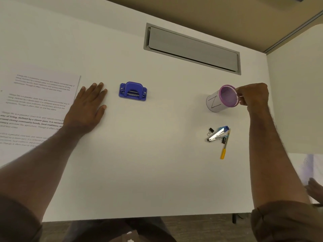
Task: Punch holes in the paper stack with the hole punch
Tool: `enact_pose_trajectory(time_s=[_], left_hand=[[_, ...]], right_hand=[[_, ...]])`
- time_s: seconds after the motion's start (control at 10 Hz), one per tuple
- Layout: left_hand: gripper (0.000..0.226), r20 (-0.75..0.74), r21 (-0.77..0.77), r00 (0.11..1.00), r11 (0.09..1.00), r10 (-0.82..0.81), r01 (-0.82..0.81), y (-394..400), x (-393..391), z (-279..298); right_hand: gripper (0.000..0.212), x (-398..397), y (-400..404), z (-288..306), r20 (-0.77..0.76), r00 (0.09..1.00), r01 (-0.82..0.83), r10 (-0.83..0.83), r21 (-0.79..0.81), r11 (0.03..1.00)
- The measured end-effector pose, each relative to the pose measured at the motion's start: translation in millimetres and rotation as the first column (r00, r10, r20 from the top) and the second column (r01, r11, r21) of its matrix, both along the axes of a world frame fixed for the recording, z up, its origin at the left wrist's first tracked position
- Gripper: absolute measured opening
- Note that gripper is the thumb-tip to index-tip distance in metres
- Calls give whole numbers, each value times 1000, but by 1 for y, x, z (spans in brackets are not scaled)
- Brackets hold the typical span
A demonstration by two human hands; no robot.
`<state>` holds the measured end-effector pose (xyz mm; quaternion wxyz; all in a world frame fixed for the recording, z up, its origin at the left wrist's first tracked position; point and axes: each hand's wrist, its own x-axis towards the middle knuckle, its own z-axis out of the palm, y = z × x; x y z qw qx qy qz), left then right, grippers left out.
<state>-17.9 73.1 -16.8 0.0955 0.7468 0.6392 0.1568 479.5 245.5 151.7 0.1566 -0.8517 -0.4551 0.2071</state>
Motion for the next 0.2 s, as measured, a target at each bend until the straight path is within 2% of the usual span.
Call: enact_pose_trajectory(time_s=[0.1,0.2], left_hand=[[58,-16,-19,1000,1000,-1,1,-1,-1,5],[57,-12,12,1000,1000,-2,2,0,2,2]], right_hand=[[11,-10,-10,8,-63,998,-5,13,118,993],[17,-26,-23,12,-124,991,-6,46,308,952]])
